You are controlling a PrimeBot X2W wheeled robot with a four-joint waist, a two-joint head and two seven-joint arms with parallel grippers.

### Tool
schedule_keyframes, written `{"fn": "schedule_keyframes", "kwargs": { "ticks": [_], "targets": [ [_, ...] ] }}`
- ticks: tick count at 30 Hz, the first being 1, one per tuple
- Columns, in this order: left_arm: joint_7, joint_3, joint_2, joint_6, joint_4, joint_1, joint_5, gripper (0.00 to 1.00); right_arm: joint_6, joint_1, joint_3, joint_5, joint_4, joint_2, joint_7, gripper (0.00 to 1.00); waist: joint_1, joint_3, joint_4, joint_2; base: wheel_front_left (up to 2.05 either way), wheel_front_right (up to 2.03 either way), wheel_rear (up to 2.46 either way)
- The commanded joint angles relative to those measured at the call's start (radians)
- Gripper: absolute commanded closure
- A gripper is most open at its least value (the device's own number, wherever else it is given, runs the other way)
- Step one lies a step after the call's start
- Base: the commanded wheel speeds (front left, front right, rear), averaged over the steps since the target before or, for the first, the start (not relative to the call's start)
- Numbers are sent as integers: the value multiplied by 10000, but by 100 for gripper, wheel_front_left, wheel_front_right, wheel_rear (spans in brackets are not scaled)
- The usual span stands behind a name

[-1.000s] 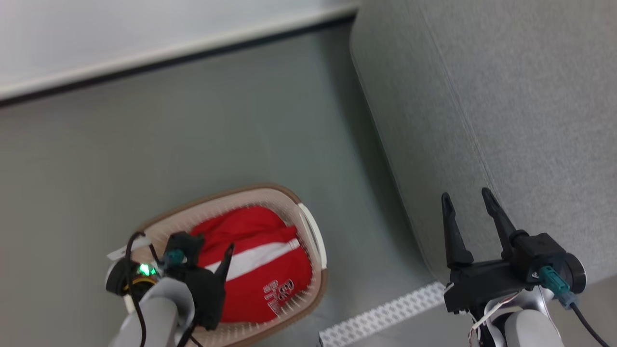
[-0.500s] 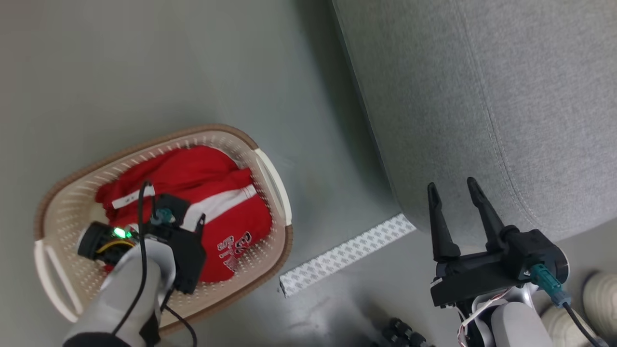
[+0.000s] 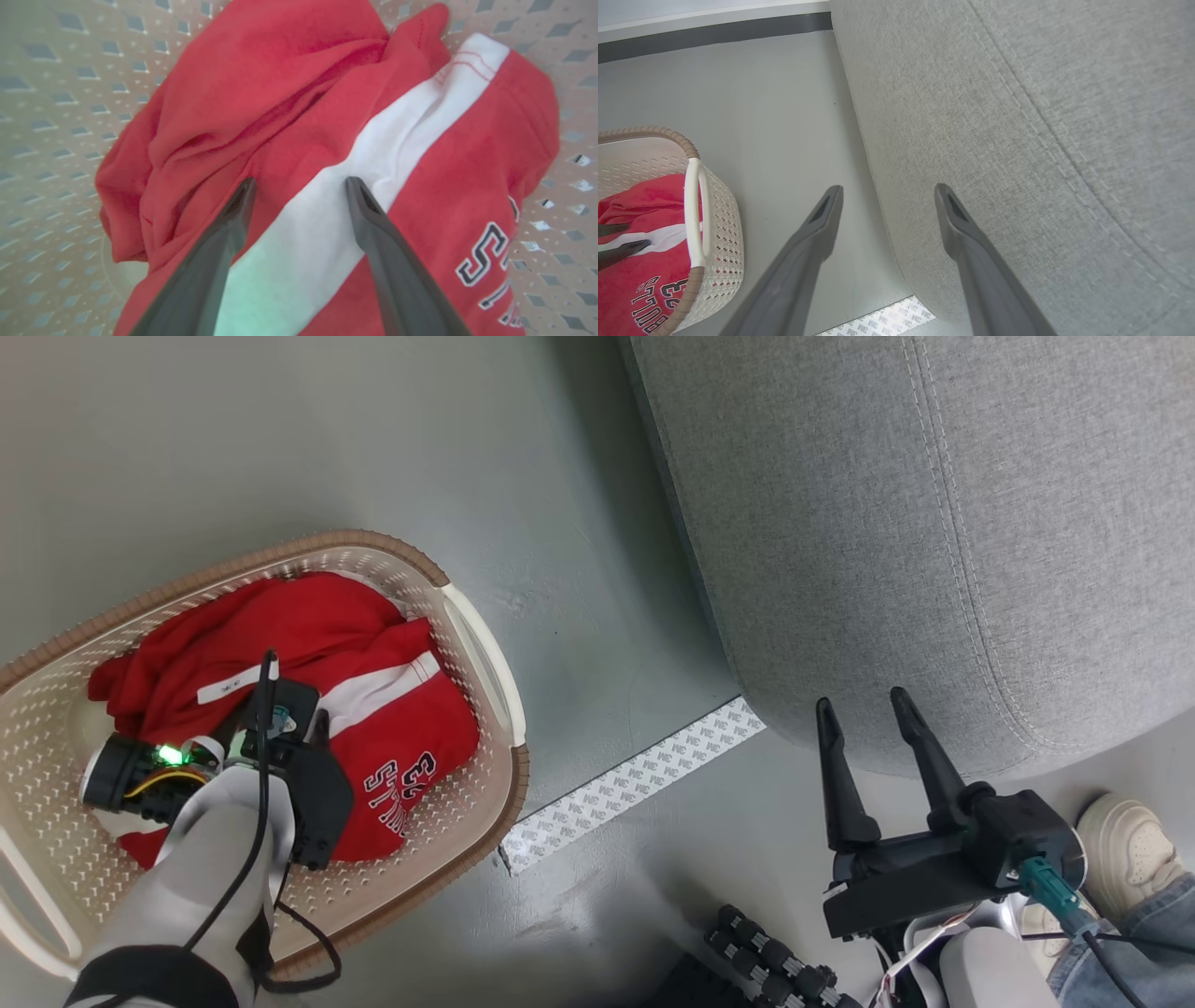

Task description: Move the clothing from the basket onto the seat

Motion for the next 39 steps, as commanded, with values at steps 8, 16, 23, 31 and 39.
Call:
{"fn": "schedule_keyframes", "kwargs": {
  "ticks": [8, 16, 23, 31, 39],
  "targets": [
    [-1, -72, 243, 128, 312, -350, -154, 100, 4, -103, 244, 274, 243, 29, -170, 0, 0, 79, -77, -2, 0, 0, 0],
    [-575, 309, 290, 0, 360, -75, -728, 100, 4, -442, 476, 506, 621, 28, -257, 0, 0, -262, -112, -2, 0, 0, 0],
    [-1317, 762, -180, -171, -364, 717, -1427, 100, 4, -696, 301, 511, 1097, 22, -330, 0, 0, -1327, 509, -2, 0, 0, 0],
    [-1379, 831, -550, -409, -2559, 2280, -1787, 100, 4, -591, 54, 144, 1531, 16, -202, 0, 0, -3193, 1570, -2, 0, 0, 0],
    [-1383, 567, -762, -510, -4210, 3523, -2263, 100, 3, 190, -523, -373, 1641, 7, 241, 0, 0, -5389, 2602, -2, 0, 0, 0]
  ]
}}
